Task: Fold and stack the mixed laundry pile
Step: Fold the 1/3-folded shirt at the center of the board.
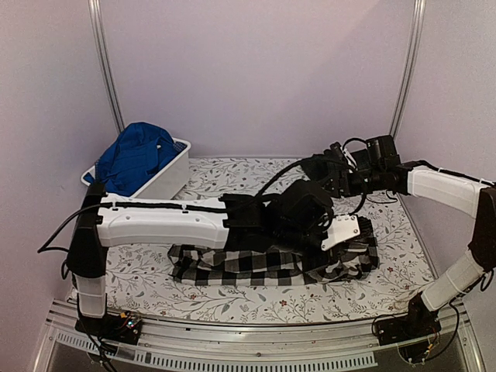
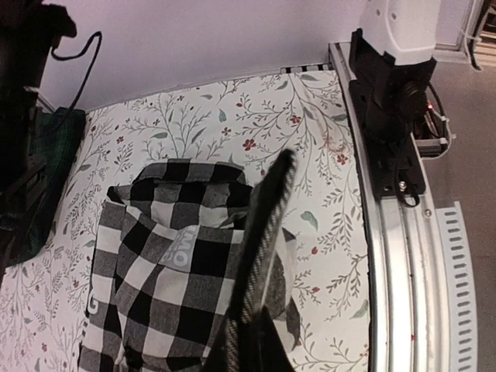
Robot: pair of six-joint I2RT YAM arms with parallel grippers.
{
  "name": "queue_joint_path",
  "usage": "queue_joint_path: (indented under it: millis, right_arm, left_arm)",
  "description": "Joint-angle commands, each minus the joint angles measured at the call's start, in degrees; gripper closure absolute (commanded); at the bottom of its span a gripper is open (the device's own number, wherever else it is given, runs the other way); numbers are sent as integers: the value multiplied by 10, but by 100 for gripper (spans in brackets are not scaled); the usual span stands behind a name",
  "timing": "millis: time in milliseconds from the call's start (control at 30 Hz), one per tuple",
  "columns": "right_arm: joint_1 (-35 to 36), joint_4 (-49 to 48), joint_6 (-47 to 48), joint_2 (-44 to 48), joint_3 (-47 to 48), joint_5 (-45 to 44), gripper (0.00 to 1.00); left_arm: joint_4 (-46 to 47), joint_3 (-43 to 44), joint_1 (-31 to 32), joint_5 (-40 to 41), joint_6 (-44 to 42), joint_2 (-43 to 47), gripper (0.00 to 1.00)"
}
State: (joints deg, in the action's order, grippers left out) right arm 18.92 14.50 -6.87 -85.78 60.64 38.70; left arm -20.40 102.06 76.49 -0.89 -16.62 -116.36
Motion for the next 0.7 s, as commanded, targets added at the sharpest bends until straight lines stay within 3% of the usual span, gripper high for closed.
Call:
queue_joint_path:
  millis: [0,133,300,500,667]
  right_arm:
    - [-9,-25,-9,8,0,-16,32]
    - [-19,-23,-12,2,0,-24,30]
    - [-20,-23,-14,-14,1,-24,30]
    - [-20,-24,-14,-32,-5,-8,30]
    - [-20,-35,-21,-56,-20,16,33]
  left_arm:
    - [43,-51,-75,7,140,42,100]
    - [128,-179,-168,-20,268,99,100]
    - [238,-325,-245,-17,362,150,100]
    - [305,-437,-290,1,425,177,100]
    - [318,-471,-291,-9,446,183,100]
